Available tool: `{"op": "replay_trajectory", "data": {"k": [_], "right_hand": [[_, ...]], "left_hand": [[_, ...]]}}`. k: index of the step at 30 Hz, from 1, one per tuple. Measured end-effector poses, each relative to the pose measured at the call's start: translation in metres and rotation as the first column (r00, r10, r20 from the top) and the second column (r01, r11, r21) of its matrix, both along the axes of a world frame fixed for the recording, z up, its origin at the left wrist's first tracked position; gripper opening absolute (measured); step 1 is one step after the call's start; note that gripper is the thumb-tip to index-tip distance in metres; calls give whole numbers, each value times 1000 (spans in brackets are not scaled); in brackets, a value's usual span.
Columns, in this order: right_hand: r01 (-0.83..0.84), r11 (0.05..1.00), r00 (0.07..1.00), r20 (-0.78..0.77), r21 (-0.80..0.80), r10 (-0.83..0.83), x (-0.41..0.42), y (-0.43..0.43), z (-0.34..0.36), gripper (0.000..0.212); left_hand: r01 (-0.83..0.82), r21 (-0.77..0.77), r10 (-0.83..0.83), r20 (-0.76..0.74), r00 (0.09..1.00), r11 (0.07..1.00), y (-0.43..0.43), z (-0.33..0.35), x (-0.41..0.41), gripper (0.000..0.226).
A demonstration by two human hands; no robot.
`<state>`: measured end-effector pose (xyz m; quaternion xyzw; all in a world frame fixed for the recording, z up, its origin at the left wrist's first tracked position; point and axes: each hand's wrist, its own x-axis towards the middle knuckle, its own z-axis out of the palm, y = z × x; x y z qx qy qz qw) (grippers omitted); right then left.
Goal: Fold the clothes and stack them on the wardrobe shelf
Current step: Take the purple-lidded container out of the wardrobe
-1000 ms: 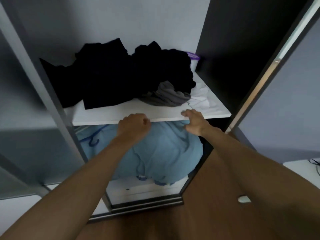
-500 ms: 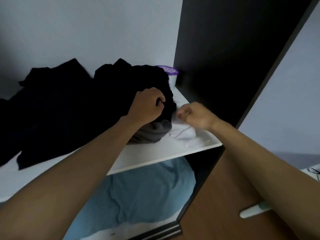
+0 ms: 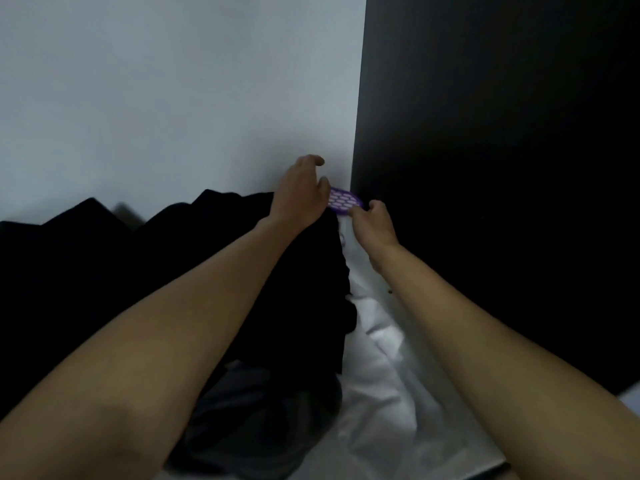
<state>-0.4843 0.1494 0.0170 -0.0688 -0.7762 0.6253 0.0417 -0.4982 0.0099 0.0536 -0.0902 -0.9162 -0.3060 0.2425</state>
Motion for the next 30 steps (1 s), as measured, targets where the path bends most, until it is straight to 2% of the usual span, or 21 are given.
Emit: {"op": "replay_trajectory", "data": {"k": [2, 5, 8, 12, 13, 16, 17, 19, 22, 24, 26, 30], "right_hand": [[21, 1000, 999, 25, 0, -21, -21, -4, -3, 61], [38, 999, 997, 66, 9, -38, -43, -12, -7, 60], [43, 998, 996, 85, -48, -39, -54, -16, -14, 51], [51, 993, 998, 47, -110, -46, -70, -19, -31, 38], [48, 989, 998, 40, -139, -43, -73, -21, -38, 39], [29, 963, 999, 48, -267, -17, -78, -26, -58, 51], [28, 954, 999, 39, -298, -17, -78, -28, -64, 56], [32, 951, 999, 0, -309, -33, -78, -31, -71, 59], [85, 949, 991, -76, -304, -113, -85, -34, -78, 53], [103, 942, 985, -96, -319, -141, -87, -35, -77, 50], [97, 936, 987, -89, -337, -134, -84, -34, -73, 51], [68, 924, 984, -128, -377, -125, -68, -32, -47, 52]], "left_hand": [[-18, 56, 12, 112, 994, 998, 5, -5, -28, 48], [-116, 219, 41, 321, 946, 969, 2, -29, -57, 58], [-178, 396, -10, 429, 903, 901, -7, -61, -67, 45], [-223, 567, -82, 463, 883, 793, -21, -86, -77, 48], [-205, 611, -130, 458, 879, 765, -22, -88, -82, 49], [-191, 796, -303, 424, 854, 574, -20, -92, -90, 47], [-183, 814, -320, 408, 855, 551, -19, -94, -92, 47], [-161, 814, -323, 392, 862, 558, -19, -99, -96, 46], [-131, 813, -350, 382, 856, 568, -22, -103, -100, 46], [-83, 785, -345, 362, 866, 614, -23, -102, -99, 45], [-21, 744, -314, 308, 898, 668, -24, -98, -93, 41], [34, 740, -291, 220, 931, 671, -26, -80, -71, 37]]}}
